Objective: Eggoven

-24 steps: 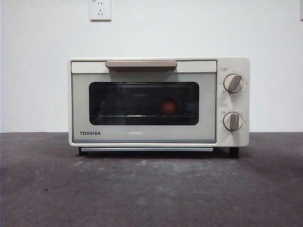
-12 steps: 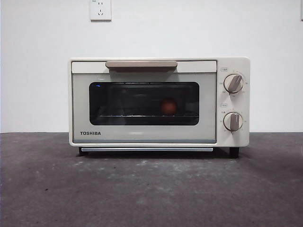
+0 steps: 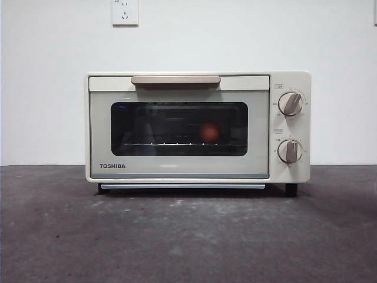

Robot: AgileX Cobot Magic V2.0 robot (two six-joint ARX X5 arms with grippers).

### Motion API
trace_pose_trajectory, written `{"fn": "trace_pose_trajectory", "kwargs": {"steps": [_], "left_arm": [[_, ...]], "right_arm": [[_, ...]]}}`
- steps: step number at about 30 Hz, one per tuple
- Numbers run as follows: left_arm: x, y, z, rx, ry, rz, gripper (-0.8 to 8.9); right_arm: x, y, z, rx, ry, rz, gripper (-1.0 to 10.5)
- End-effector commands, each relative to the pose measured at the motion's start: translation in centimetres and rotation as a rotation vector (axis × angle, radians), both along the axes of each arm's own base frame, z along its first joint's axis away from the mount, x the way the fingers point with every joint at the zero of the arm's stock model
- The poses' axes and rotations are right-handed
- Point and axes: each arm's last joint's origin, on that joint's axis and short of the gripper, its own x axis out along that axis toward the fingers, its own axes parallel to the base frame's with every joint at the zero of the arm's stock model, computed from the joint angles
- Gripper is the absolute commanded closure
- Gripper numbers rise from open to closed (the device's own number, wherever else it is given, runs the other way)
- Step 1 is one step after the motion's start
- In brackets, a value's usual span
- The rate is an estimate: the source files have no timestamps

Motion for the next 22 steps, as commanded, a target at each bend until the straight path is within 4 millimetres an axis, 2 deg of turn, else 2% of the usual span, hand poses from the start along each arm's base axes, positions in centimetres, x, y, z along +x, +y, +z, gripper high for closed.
{"fn": "trace_pose_trajectory", "kwargs": {"steps": [1, 17, 22], "left_arm": [[0.1, 0.0, -1.0, -0.005, 0.033, 0.006, 8.06], [0.1, 0.0, -1.0, -0.005, 0.033, 0.006, 8.06], [0.1, 0.0, -1.0, -0.005, 0.034, 0.006, 8.06]], "right_arm": [[0.0, 0.2, 0.2, 0.008, -0.007, 0.006, 9.4], [-0.1, 0.1, 0.3, -0.004, -0.021, 0.013, 9.4], [0.3, -2.8, 1.1, -0.011, -0.095, -0.129, 9.4]]}}
